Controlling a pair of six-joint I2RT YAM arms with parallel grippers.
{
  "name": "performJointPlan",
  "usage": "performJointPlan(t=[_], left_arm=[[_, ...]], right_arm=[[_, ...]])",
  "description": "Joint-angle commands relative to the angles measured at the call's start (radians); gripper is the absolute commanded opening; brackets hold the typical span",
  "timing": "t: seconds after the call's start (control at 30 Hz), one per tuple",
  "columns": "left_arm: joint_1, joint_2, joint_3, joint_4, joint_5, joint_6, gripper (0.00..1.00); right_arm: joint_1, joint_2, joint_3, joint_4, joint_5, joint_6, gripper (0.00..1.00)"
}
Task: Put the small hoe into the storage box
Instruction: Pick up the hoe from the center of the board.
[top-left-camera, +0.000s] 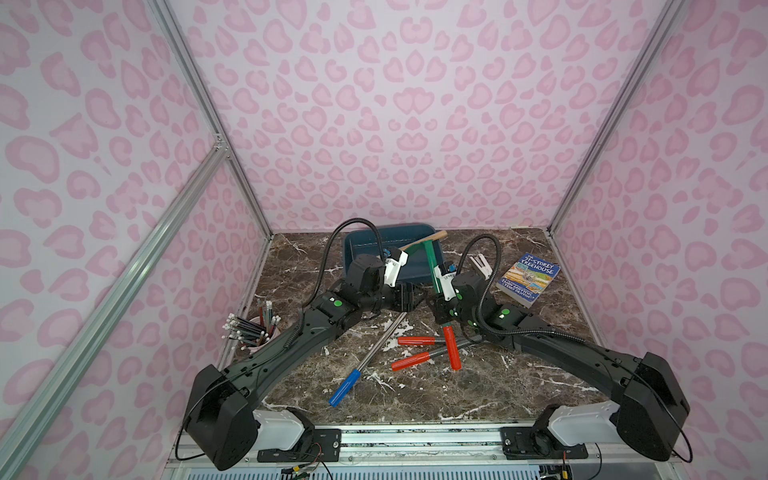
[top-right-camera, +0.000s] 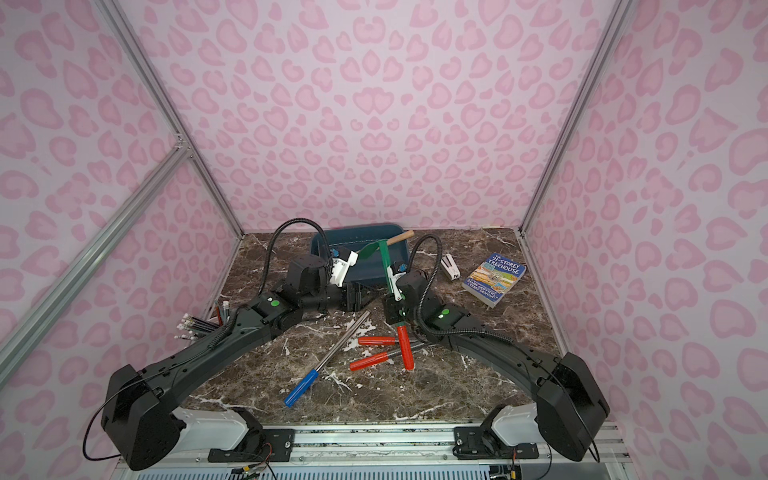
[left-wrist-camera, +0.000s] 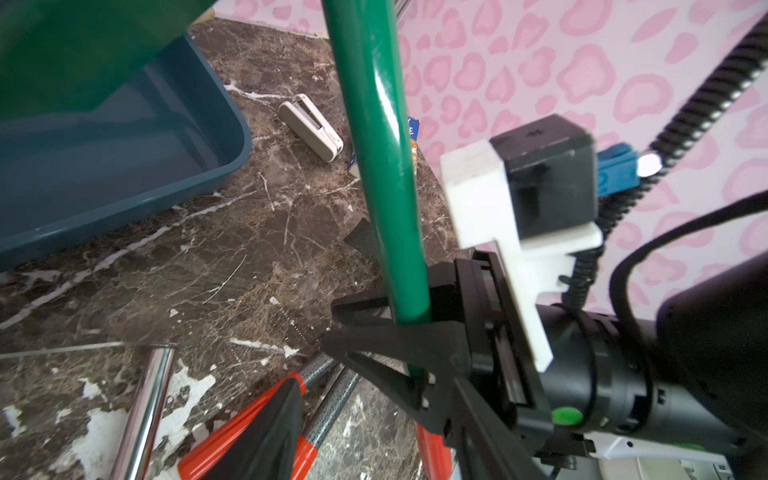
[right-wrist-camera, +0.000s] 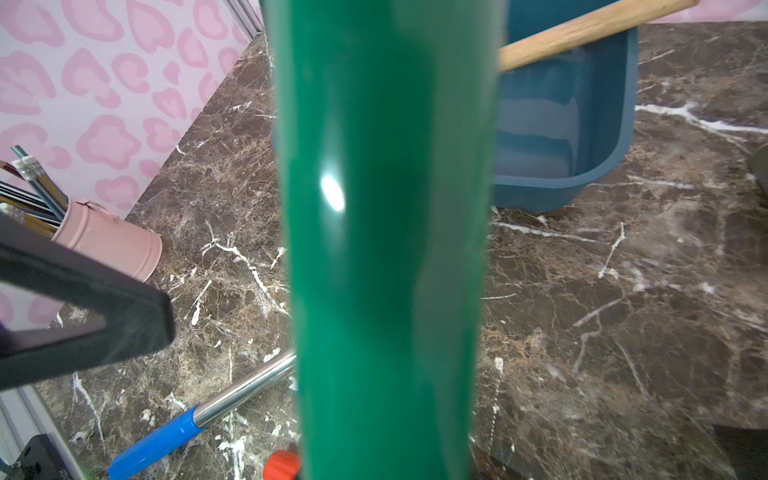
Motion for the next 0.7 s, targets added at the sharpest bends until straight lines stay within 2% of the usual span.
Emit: performJointPlan(t=[0.0, 0.67], left_arm=[[0.0, -0.009, -0.017, 0.13, 0.011, -0.039, 0.62], [0.001, 0.056, -0.028, 0.268, 0.067, -0.101, 0.63]], right_arm=[[0.008, 0.004, 0.033, 0.076, -0.028, -0.012, 0.0], [0.068, 0.004, 0.064, 0.07, 0.004, -0.038, 0.0]])
